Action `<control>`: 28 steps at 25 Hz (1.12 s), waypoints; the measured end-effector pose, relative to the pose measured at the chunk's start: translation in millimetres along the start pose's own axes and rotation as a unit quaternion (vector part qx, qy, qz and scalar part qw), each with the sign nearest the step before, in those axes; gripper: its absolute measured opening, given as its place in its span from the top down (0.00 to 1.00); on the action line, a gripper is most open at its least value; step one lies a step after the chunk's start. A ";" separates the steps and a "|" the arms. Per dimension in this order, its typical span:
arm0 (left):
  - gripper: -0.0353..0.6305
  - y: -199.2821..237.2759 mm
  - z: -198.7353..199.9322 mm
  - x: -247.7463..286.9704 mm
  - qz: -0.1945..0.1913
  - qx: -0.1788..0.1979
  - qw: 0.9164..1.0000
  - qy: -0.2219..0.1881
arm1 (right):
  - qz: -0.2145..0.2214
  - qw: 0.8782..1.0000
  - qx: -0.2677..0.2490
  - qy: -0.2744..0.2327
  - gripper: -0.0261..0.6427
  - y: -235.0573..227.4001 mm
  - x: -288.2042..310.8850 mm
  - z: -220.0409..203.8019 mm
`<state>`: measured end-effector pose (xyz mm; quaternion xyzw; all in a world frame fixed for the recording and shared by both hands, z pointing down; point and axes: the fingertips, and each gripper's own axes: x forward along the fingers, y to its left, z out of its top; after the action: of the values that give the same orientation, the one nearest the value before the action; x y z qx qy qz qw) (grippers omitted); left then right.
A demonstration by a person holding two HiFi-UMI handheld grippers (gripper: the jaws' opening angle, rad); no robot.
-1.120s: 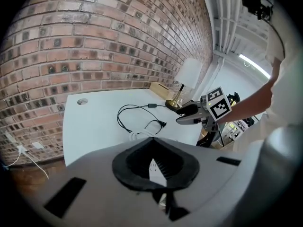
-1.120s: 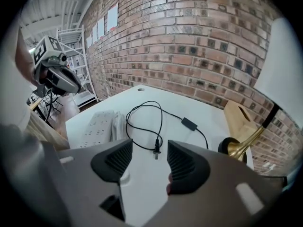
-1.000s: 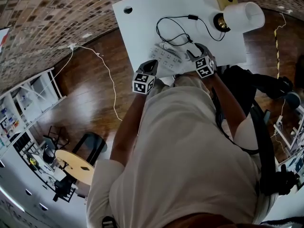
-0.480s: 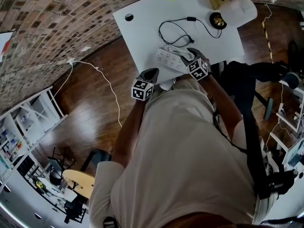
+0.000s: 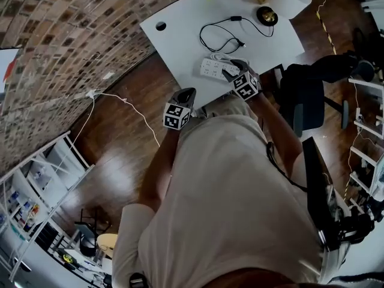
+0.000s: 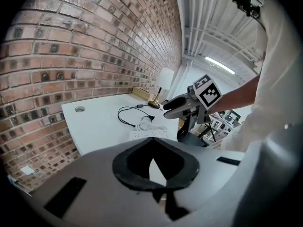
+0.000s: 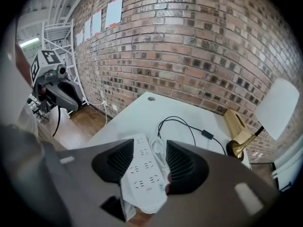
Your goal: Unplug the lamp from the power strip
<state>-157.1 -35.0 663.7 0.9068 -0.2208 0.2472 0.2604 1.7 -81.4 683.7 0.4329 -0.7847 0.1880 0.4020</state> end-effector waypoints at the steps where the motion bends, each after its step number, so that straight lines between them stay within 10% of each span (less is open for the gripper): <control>1: 0.94 0.7 -1.3 -5.9 -0.003 0.003 1.000 -0.002 | -0.005 1.000 0.002 -0.001 0.64 3.9 -2.6 2.4; 17: 0.94 8.8 -31.3 -52.3 0.005 0.013 1.000 -0.011 | -0.030 0.995 0.094 -0.026 0.72 26.1 -58.2 34.7; 28: 0.94 -21.0 -6.9 -60.1 0.035 0.010 0.997 -0.069 | -0.015 0.998 0.046 -0.044 0.76 39.4 -79.7 43.7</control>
<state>-195.1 1.4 627.4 0.9160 -0.2676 0.1956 0.2262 -27.4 -45.6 596.1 0.4710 -0.7854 0.1987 0.3491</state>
